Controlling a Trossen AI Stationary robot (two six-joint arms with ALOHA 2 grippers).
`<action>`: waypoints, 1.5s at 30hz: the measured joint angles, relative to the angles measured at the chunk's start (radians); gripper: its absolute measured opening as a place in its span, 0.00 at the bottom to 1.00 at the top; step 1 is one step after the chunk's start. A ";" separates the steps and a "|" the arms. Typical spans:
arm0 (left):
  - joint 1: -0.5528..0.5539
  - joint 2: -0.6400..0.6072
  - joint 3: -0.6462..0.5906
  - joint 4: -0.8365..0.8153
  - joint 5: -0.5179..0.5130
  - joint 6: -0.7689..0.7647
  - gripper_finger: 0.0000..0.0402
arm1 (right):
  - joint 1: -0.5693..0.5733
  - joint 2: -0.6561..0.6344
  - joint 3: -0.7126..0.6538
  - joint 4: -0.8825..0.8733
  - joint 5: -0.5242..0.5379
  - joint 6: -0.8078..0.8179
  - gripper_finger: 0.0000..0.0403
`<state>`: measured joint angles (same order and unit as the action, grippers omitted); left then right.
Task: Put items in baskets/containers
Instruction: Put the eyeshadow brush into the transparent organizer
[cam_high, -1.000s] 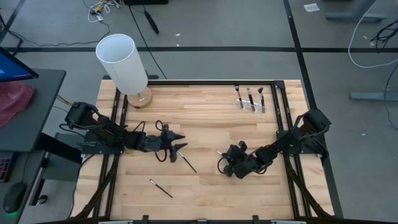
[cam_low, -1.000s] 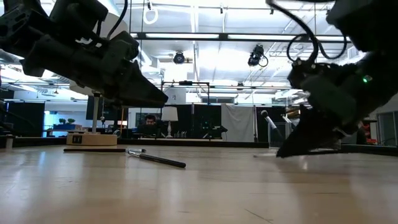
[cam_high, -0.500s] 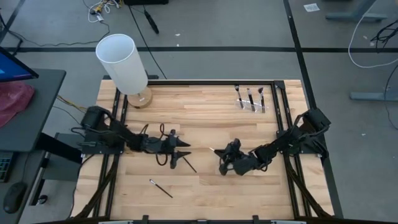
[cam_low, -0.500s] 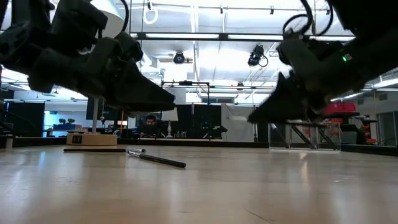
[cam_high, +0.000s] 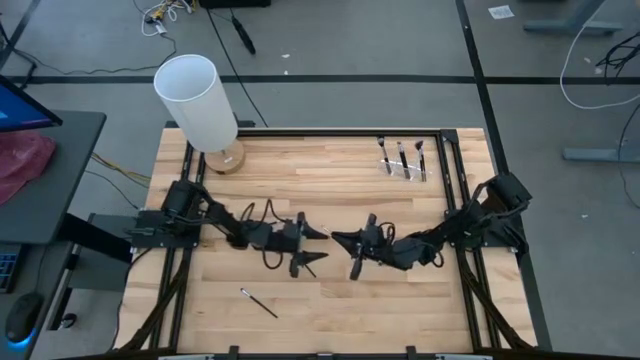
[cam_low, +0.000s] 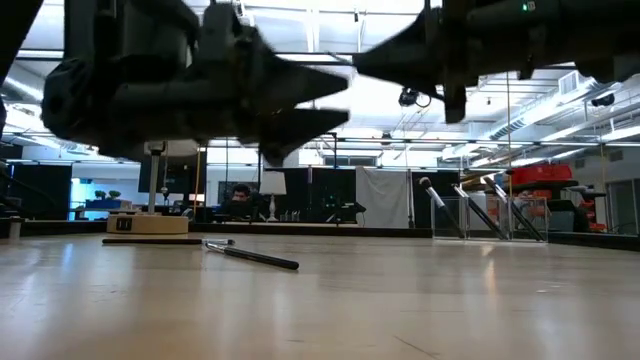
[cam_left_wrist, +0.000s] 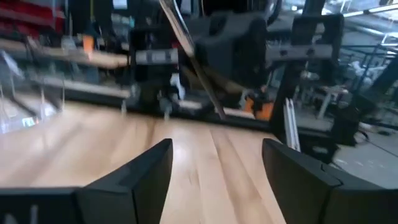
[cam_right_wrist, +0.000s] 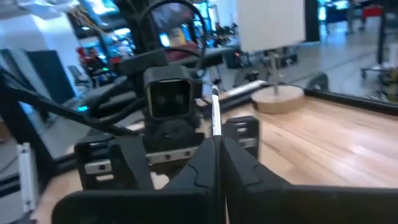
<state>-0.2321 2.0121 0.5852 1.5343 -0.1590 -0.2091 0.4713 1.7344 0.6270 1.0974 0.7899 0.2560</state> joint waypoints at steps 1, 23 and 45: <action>0.000 0.000 0.016 0.001 -0.015 0.013 0.63 | 0.000 0.000 0.000 0.016 -0.015 -0.013 0.02; 0.027 -0.047 0.028 0.038 0.085 0.038 0.48 | 0.012 0.000 0.000 0.040 -0.155 -0.057 0.02; 0.027 -0.077 0.031 0.037 0.120 0.039 0.27 | 0.014 0.000 0.000 0.024 -0.163 -0.048 0.02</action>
<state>-0.2047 1.9350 0.6159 1.5711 -0.0395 -0.1703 0.4858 1.7344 0.6270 1.1210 0.6270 0.2081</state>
